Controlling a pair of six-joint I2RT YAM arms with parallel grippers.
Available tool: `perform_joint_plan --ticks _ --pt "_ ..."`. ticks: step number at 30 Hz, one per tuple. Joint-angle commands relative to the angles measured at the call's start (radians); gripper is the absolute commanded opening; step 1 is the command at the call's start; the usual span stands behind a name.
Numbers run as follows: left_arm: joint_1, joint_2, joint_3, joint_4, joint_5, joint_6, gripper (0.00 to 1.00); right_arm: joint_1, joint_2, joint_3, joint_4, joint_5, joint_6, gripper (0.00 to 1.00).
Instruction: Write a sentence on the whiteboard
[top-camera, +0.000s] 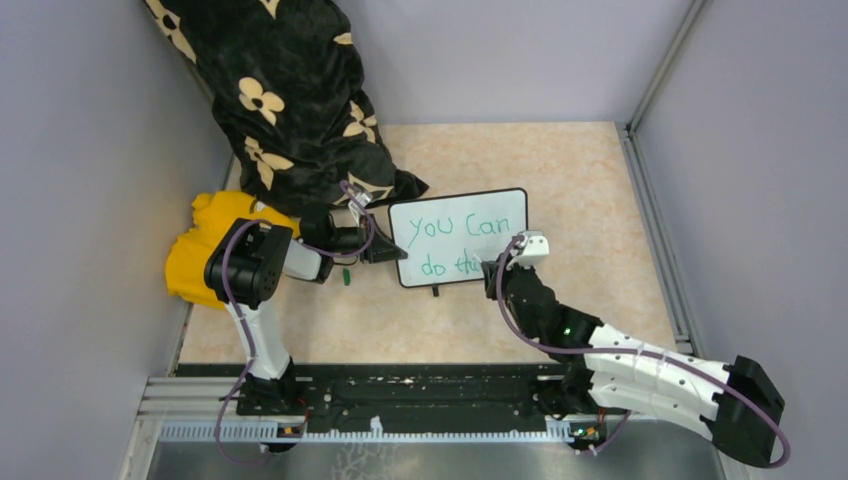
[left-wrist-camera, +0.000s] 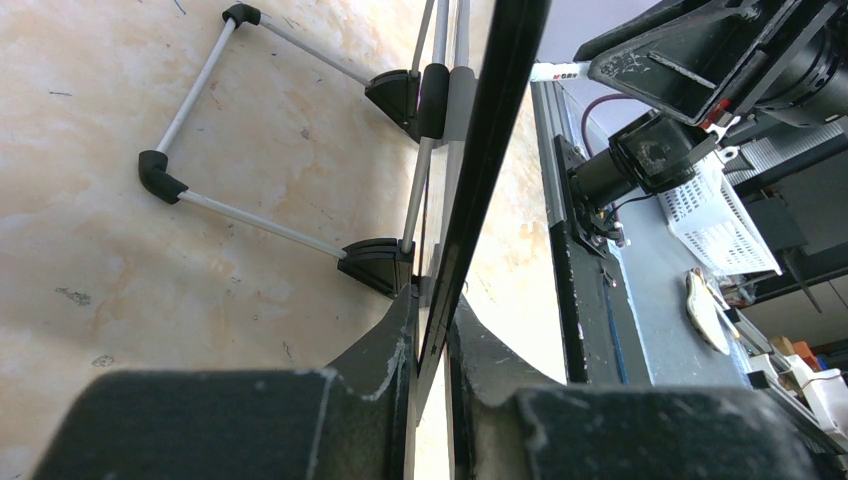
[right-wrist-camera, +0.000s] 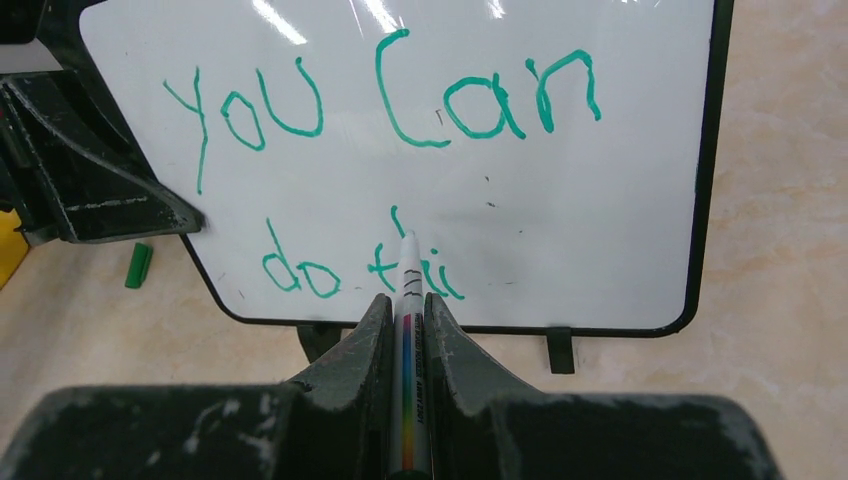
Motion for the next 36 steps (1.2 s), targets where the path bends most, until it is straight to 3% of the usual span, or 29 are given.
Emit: perform_joint_plan --ticks 1,7,36 --pt "-0.008 0.007 0.001 -0.075 -0.004 0.002 0.17 -0.009 -0.026 0.031 -0.032 0.038 -0.004 0.0" --pt "-0.008 0.007 0.001 -0.075 -0.004 0.003 0.17 -0.008 0.011 0.048 -0.129 0.114 0.037 0.0" --pt "-0.008 0.011 0.007 -0.093 -0.001 0.008 0.17 -0.009 0.069 0.065 0.008 0.135 0.0 0.0"
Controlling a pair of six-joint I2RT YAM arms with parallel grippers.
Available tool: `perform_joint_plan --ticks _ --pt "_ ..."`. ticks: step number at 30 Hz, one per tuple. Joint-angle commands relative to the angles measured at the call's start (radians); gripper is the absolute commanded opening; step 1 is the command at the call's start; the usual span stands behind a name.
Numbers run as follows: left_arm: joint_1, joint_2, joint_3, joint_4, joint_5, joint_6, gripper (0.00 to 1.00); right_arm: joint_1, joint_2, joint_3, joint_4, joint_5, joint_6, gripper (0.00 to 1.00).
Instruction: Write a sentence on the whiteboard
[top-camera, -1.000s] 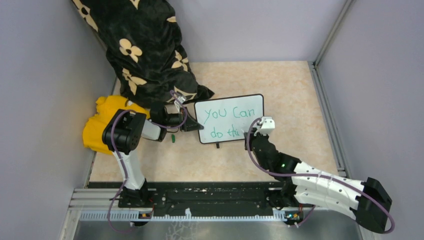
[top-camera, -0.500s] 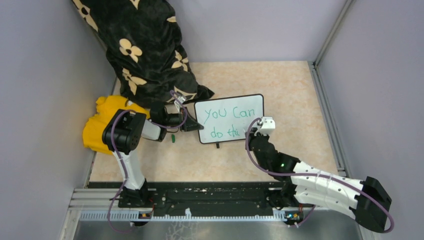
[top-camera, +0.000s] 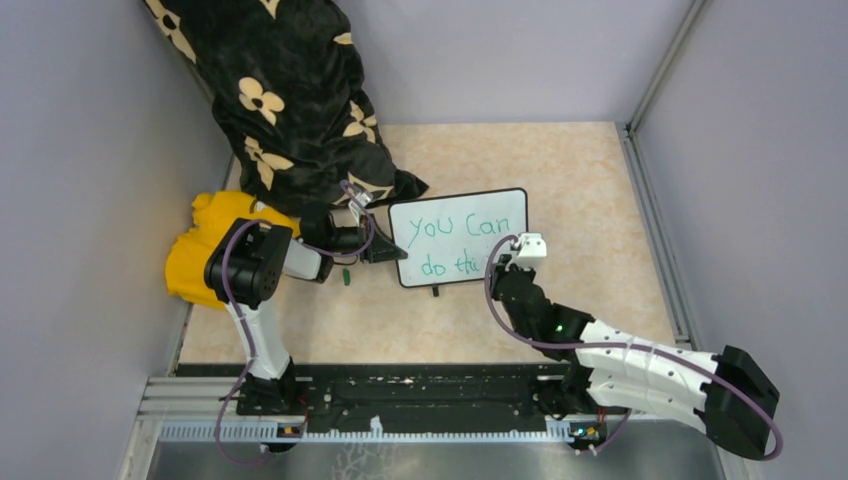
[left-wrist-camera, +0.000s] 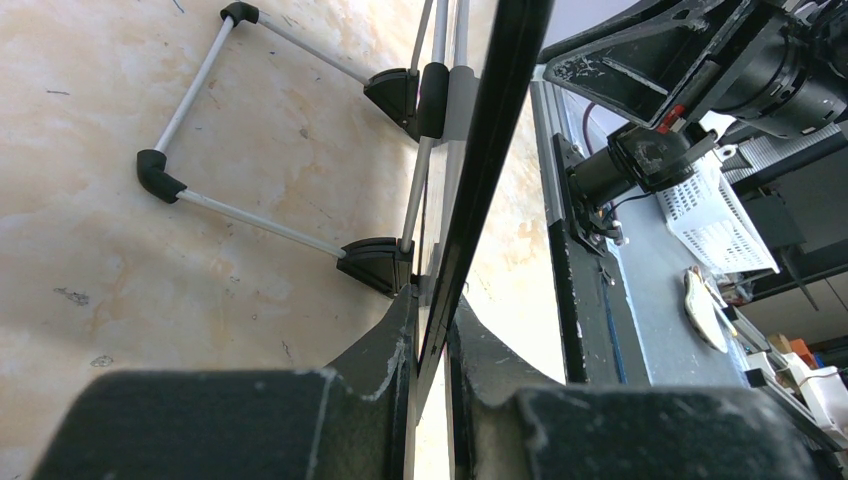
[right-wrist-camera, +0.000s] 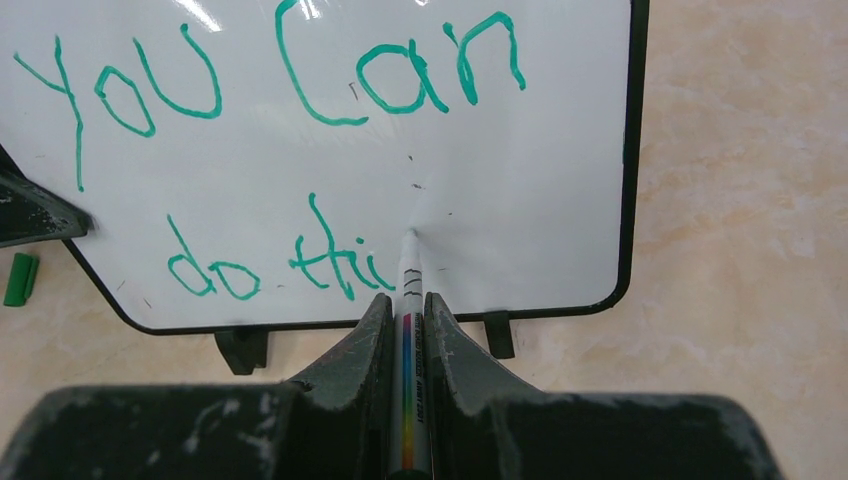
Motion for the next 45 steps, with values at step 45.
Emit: perform_joint_plan --ticks 45 --pt "-0.008 0.013 0.005 -0.092 -0.005 0.006 0.17 -0.01 -0.016 -0.002 -0.098 0.014 0.064 0.0"
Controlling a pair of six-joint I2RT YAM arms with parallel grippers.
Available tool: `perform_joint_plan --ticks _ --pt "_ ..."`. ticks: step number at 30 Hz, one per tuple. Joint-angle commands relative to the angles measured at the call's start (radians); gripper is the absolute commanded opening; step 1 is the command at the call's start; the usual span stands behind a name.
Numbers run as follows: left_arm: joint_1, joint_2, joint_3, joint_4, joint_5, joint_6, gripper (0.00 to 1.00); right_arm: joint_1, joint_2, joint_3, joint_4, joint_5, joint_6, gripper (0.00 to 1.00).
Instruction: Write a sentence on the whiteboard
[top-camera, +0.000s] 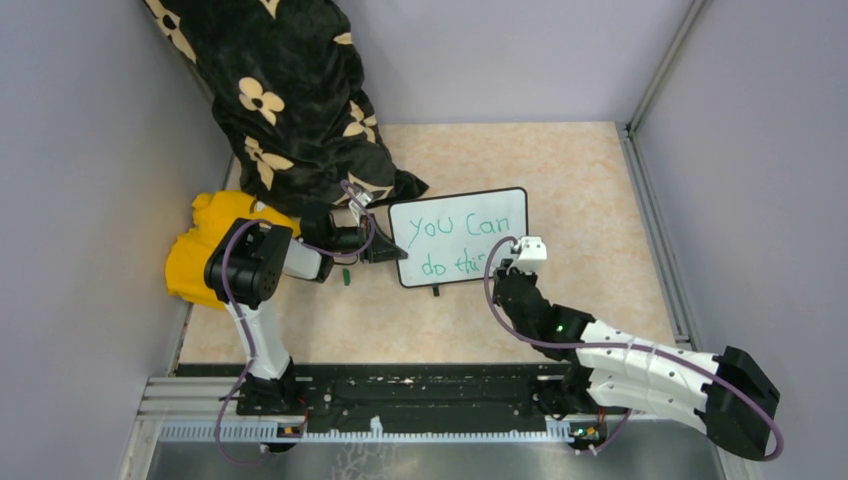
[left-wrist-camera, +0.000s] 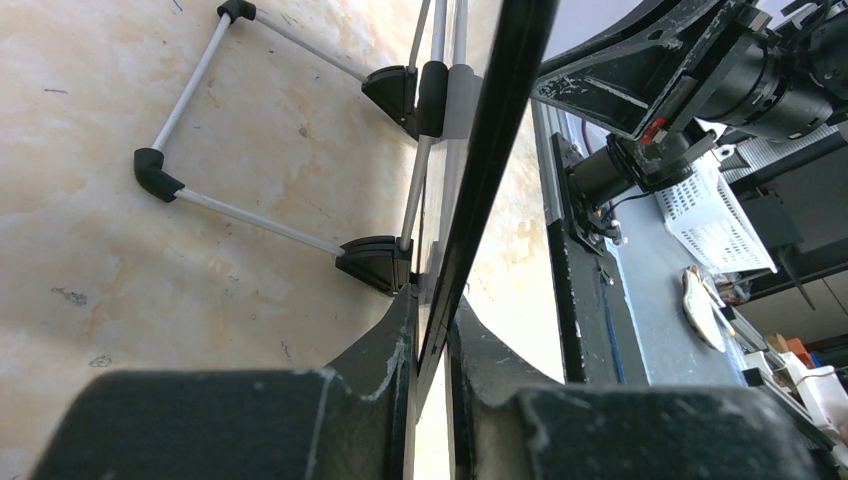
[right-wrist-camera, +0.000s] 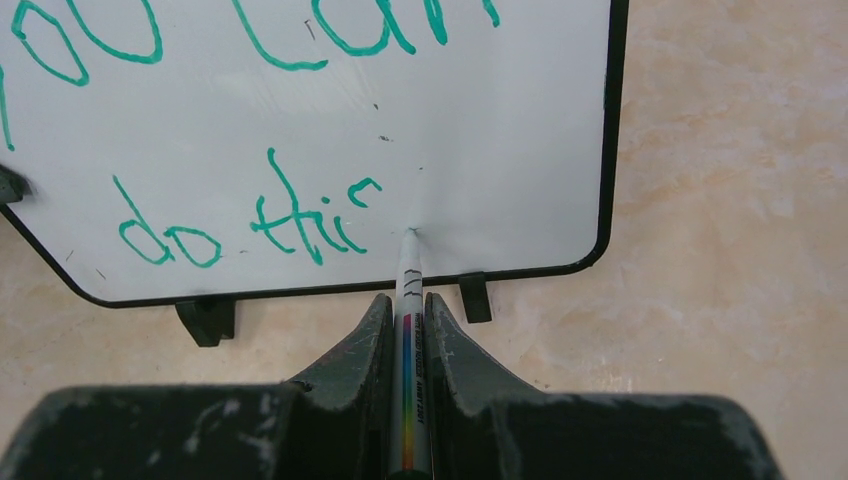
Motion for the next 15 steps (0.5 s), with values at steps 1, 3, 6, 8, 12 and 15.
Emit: perform_joint_plan --ticks 1,3,6,8,12,15 --pt "-0.008 0.013 0.002 -0.082 -0.007 0.003 0.17 -0.01 -0.023 -0.007 0.003 0.013 0.018 0.0" --pt "-0.008 0.013 0.003 -0.082 -0.007 0.003 0.17 -0.01 -0.034 -0.011 0.018 0.006 0.012 0.0" --pt "-0.008 0.013 0.003 -0.082 -0.007 0.003 0.17 -0.009 -0.032 -0.008 0.034 0.006 0.002 0.0" --pt "-0.008 0.013 0.002 -0.082 -0.007 0.001 0.17 -0.01 -0.022 0.003 0.032 0.009 0.002 0.0" --pt "-0.008 0.011 0.002 -0.082 -0.007 0.003 0.17 -0.01 -0.053 0.001 0.065 -0.011 -0.004 0.0" --pt "-0.008 0.013 0.004 -0.082 -0.006 0.001 0.17 -0.01 -0.085 0.0 0.107 -0.037 -0.03 0.0"
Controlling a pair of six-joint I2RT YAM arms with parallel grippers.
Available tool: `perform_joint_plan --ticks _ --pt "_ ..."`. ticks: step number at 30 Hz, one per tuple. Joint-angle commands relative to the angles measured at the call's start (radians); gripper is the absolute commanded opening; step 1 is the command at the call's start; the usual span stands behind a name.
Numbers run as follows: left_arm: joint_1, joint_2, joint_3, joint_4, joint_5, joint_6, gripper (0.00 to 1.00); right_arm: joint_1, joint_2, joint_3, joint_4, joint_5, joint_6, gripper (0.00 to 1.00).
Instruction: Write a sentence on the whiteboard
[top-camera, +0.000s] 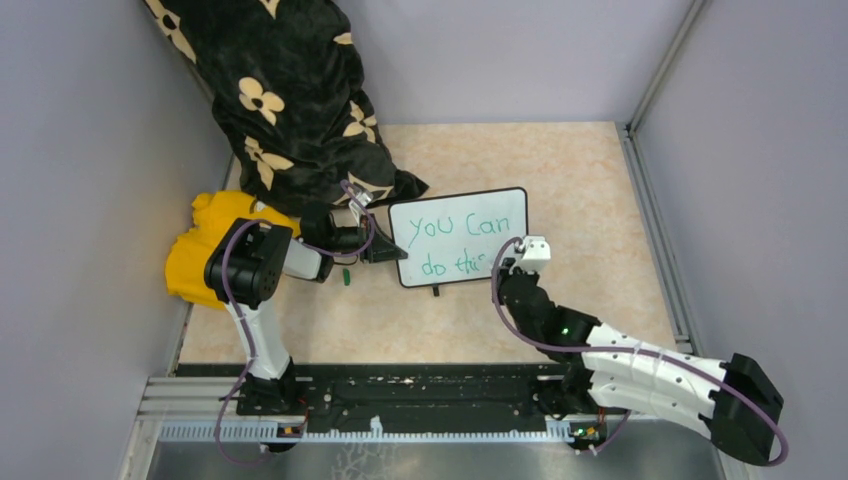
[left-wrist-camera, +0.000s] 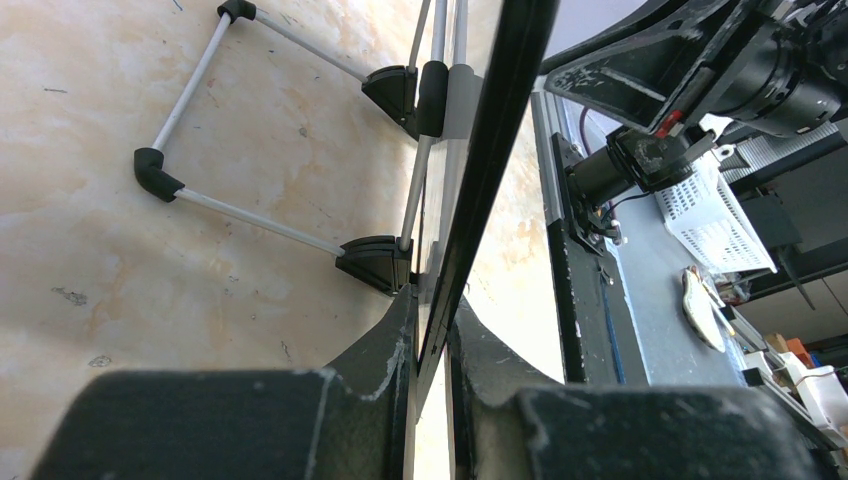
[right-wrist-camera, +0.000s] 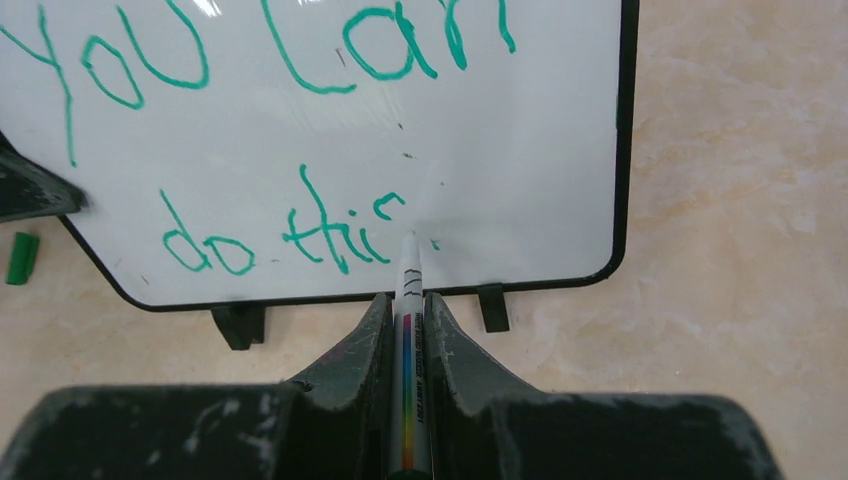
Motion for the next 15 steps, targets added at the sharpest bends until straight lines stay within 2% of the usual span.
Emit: perform_joint_plan --ticks 1,15 --pt "-0.008 0.013 0.003 -0.082 -0.006 0.001 0.17 -0.01 -0.057 0.014 0.105 -0.028 -0.035 0.0" --pt "-0.008 0.011 0.003 -0.082 -0.006 0.001 0.17 -0.01 0.024 0.05 0.159 -0.037 -0.053 0.0"
